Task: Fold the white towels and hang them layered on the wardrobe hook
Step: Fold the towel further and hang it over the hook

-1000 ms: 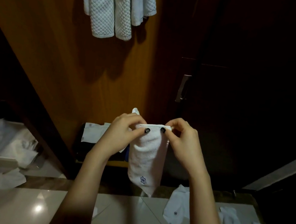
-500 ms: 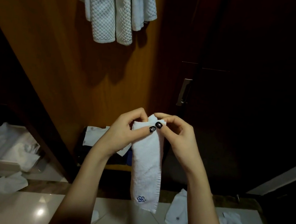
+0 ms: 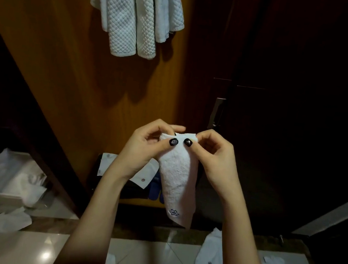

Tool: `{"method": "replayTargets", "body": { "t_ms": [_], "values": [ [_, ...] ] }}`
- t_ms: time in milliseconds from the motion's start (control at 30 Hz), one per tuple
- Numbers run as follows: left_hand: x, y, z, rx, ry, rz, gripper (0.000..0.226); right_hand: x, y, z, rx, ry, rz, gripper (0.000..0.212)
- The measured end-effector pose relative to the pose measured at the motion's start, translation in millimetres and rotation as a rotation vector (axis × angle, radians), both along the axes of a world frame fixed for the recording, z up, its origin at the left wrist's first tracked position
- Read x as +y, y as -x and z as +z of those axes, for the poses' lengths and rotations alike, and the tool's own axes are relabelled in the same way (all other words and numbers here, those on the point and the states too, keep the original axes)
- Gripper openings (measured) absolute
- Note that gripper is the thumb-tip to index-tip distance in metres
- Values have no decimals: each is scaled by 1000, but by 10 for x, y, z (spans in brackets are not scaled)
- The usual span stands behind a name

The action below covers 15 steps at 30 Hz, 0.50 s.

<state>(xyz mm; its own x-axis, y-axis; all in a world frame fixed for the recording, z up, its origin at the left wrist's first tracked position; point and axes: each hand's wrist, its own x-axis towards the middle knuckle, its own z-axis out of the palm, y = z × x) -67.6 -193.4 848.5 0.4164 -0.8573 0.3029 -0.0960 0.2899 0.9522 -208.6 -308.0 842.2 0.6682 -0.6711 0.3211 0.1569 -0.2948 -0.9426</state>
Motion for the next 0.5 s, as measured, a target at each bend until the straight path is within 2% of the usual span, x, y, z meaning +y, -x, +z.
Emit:
{"method": "replayTargets", "body": {
  "t_ms": [67,167,300,400,500],
  "values": [
    [-6,-6,-6,-15,8,5,20,9,-28,0,-28,18,-48,12],
    [-20,15,-35,-72,-3,-26,50,-25,-66,10,-120,28,-187,12],
    [-154,124,-27,-180,-17,19,34,-92,-114,44,-190,20,-264,7],
    [-297,163,33,-146,20,132,35,-203,-36,58,-218,-53,-197,8],
    [-443,108,104,-92,48,200,32,-336,116,0,-98,-23,-92,16]
  ]
}}
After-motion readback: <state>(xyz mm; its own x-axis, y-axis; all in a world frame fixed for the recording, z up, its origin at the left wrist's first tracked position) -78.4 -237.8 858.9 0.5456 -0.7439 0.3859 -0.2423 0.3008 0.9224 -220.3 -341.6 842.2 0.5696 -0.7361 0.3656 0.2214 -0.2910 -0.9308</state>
